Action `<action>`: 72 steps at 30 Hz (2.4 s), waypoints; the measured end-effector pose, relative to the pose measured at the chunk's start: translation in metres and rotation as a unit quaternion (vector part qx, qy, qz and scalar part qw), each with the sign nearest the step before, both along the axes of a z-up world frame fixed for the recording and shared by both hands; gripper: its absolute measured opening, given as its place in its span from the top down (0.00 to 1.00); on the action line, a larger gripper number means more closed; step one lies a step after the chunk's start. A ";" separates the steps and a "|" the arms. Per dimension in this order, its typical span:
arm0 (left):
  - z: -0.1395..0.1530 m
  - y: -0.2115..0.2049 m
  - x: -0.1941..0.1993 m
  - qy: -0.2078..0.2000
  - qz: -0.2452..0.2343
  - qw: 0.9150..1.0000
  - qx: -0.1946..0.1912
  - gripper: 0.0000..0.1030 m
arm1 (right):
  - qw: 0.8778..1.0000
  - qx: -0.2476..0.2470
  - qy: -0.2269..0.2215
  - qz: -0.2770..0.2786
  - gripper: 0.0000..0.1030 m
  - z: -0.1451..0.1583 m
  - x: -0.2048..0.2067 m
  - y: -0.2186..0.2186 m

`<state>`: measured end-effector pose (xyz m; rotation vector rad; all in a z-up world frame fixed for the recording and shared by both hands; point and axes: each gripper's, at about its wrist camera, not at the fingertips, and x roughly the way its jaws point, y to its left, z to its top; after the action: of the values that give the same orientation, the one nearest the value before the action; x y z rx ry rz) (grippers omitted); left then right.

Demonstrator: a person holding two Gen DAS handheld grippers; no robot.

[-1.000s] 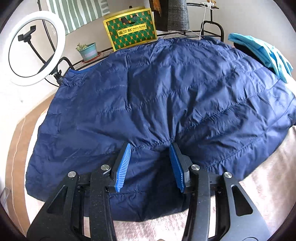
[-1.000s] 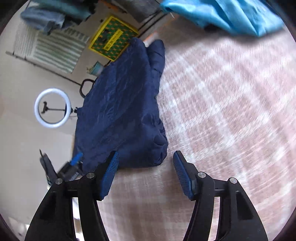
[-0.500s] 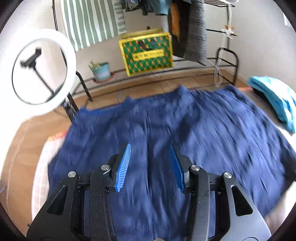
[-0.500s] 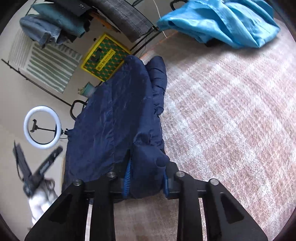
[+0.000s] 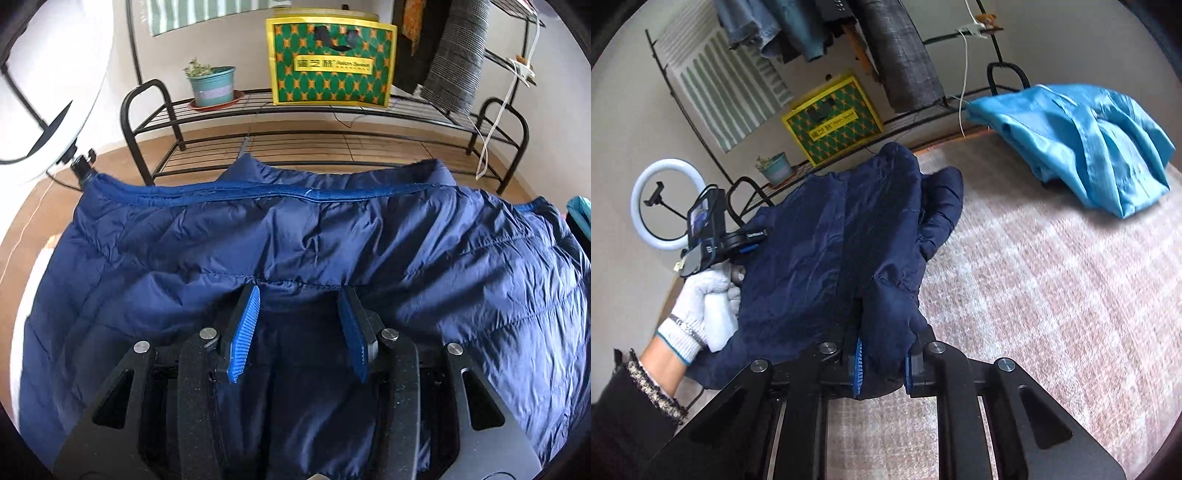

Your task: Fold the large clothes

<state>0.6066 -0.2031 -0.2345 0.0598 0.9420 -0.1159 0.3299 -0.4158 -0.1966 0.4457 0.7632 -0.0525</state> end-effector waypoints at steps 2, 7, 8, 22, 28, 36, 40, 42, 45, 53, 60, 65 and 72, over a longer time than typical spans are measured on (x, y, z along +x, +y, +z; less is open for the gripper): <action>0.010 0.007 -0.008 -0.004 -0.003 1.000 -0.024 0.56 | 1.000 0.008 -0.001 0.003 0.87 0.001 -0.001 0.000; 0.042 0.022 -0.053 -0.027 -0.055 0.998 -0.030 0.56 | 0.998 0.064 0.010 0.011 0.63 -0.008 -0.017 -0.017; 0.045 0.022 -0.061 -0.029 -0.064 0.997 -0.022 0.56 | 0.997 0.075 0.008 0.009 0.59 -0.011 -0.021 -0.025; 0.041 0.052 -0.110 -0.011 -0.098 0.995 -0.027 0.56 | 0.978 0.186 0.066 0.063 0.26 -0.048 0.086 -0.098; 0.016 0.045 -0.119 0.000 -0.116 0.993 0.003 0.56 | 0.974 0.199 0.081 0.073 0.93 -0.046 0.100 -0.081; 0.001 0.041 -0.125 -0.015 -0.116 0.993 0.011 0.56 | 0.981 0.167 0.016 0.101 0.95 0.050 0.100 -0.045; 0.005 0.051 -0.126 -0.003 -0.109 0.994 -0.019 0.56 | 0.982 0.133 -0.004 0.132 0.95 0.094 0.110 -0.003; 0.013 0.063 -0.130 -0.004 -0.103 0.994 -0.042 0.56 | 0.983 0.106 -0.006 0.150 0.95 0.112 0.117 0.022; 0.031 0.092 -0.142 -0.020 -0.087 0.994 -0.068 0.56 | 0.982 0.068 -0.004 0.179 0.95 0.132 0.126 0.060; 0.075 0.223 -0.193 -0.051 0.001 0.992 -0.116 0.56 | 0.973 0.015 0.008 0.230 0.95 0.147 0.151 0.147; 0.096 0.328 -0.237 -0.078 0.085 0.985 -0.126 0.56 | 0.956 -0.032 0.013 0.292 0.95 0.138 0.165 0.247; 0.091 0.368 -0.248 -0.077 0.111 0.981 -0.140 0.56 | 0.942 -0.079 0.021 0.327 0.95 0.114 0.171 0.323; 0.087 0.389 -0.258 -0.085 0.122 0.978 -0.144 0.56 | 0.927 -0.123 0.060 0.348 0.95 0.060 0.186 0.401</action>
<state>0.3487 0.1857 -0.1473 -0.3085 0.7476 -0.0186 0.5159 -0.0143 -0.1363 -0.0866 0.9877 0.4901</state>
